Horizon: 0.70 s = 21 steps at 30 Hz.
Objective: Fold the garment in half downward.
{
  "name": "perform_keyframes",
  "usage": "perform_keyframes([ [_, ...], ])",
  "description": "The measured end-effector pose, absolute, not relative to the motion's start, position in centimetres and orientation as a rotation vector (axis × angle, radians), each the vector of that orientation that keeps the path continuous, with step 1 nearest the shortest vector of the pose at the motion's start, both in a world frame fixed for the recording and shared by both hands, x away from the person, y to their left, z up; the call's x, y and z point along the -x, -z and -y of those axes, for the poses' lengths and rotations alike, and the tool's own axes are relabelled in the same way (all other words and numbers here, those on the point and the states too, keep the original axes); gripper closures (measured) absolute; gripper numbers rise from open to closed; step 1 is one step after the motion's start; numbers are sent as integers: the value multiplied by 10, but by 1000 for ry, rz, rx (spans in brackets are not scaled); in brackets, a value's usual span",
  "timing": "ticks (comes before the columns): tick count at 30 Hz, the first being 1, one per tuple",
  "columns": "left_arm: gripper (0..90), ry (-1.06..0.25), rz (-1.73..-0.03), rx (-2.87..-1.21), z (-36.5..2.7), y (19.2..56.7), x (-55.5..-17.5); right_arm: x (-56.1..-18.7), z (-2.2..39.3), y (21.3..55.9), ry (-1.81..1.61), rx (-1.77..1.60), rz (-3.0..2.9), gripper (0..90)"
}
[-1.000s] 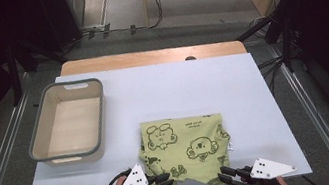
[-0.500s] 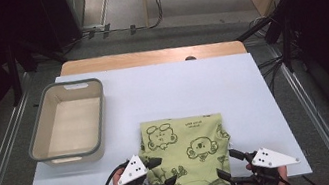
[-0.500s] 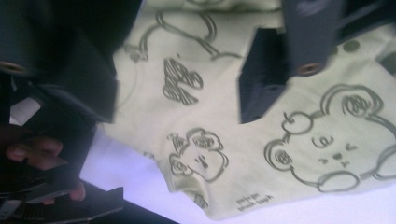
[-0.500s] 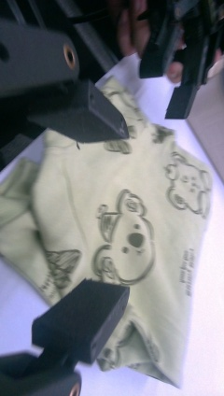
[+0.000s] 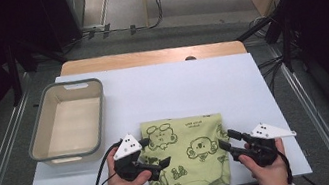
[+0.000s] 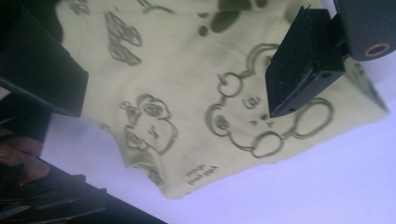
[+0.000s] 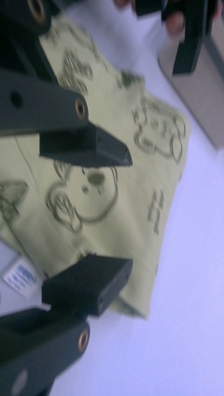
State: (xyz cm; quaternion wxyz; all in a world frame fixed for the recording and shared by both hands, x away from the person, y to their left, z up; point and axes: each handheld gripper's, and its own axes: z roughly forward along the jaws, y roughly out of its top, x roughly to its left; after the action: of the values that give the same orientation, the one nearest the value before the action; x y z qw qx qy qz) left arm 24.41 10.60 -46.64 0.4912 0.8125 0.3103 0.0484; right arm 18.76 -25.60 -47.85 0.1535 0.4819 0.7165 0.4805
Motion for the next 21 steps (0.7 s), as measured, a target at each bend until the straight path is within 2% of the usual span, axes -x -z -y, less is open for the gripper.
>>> perform_keyframes([
  [3,143,-137,-780,-1998,-104,467,-256,-201,257,479,-1361,-1389,-2016,653],
  [6,160,-149,-803,-2019,-102,468,-267,-213,256,479,-1336,-1352,-2026,810],
  [9,223,-149,-819,-2023,-101,470,-275,-218,253,482,-1335,-1347,-2064,874],
  [12,287,-158,-855,-2024,-102,472,-282,-220,251,490,-1301,-1365,-2097,871],
  [17,384,-189,-915,-2049,-101,481,-292,-220,258,502,-1290,-1503,-2036,685],
  [19,442,-192,-911,-2064,-100,484,-294,-222,262,503,-1300,-1544,-2018,642],
  [21,540,-192,-906,-2071,-99,486,-295,-225,262,504,-1313,-1571,-2030,610],
])
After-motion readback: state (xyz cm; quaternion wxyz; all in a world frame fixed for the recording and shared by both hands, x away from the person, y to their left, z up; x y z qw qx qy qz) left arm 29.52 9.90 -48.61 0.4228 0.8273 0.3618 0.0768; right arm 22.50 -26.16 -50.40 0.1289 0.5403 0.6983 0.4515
